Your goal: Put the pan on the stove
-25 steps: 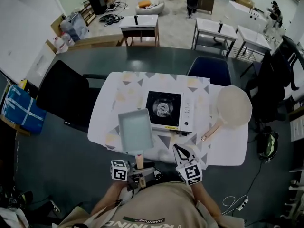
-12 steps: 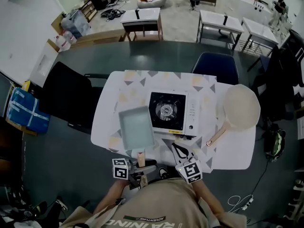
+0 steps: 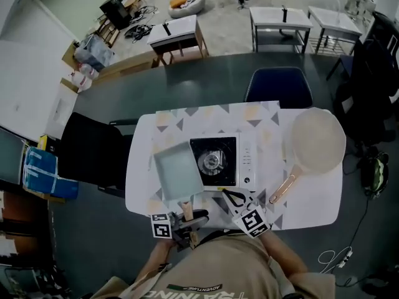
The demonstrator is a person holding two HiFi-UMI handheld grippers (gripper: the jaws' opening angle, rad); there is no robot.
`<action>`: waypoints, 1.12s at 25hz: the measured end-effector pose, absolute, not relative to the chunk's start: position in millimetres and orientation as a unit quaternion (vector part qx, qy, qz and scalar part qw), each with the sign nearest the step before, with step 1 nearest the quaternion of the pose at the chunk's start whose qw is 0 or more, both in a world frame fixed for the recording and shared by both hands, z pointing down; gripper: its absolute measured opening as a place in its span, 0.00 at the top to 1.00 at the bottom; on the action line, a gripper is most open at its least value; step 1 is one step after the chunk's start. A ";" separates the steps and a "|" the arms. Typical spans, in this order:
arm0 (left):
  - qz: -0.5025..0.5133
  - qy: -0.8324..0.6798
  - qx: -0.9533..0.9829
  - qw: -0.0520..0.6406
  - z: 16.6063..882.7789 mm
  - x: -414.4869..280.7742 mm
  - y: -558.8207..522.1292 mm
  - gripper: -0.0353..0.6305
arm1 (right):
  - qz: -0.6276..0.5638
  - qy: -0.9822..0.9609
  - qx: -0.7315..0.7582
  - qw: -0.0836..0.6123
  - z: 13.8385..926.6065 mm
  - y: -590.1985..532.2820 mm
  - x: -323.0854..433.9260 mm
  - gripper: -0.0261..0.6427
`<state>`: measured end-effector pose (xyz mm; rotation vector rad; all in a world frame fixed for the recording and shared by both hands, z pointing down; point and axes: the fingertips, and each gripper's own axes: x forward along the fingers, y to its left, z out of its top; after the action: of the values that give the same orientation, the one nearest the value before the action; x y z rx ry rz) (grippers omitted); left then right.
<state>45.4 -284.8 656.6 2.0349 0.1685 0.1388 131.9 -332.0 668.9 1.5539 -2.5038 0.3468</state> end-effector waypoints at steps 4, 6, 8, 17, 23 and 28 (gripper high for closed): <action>0.054 0.077 0.847 0.524 658.8 78.4 -294.9 0.74 | 0.124 -0.838 0.526 0.077 678.2 -340.5 158.0 0.96; 0.058 0.081 0.847 0.522 658.9 90.7 -297.5 0.74 | 0.127 -0.837 0.526 0.076 682.2 -342.5 167.6 0.96; 0.063 0.088 0.846 0.521 658.7 98.4 -297.7 0.74 | 0.132 -0.836 0.528 0.074 685.2 -341.5 174.1 0.96; 0.100 0.134 0.839 0.518 662.5 112.3 -306.6 0.74 | 0.137 -0.814 0.559 0.082 678.9 -338.0 182.3 0.96; 0.121 0.169 0.824 0.528 682.5 107.4 -308.6 0.74 | 0.133 -0.781 0.604 0.088 666.1 -326.3 182.9 0.96; 0.140 0.189 0.814 0.531 703.1 107.7 -317.9 0.73 | 0.154 -0.749 0.639 0.078 675.1 -320.0 186.7 0.96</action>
<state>107.7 -317.9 703.1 1.9415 0.4513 0.3329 186.7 -320.0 675.1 1.9145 -2.2443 0.4624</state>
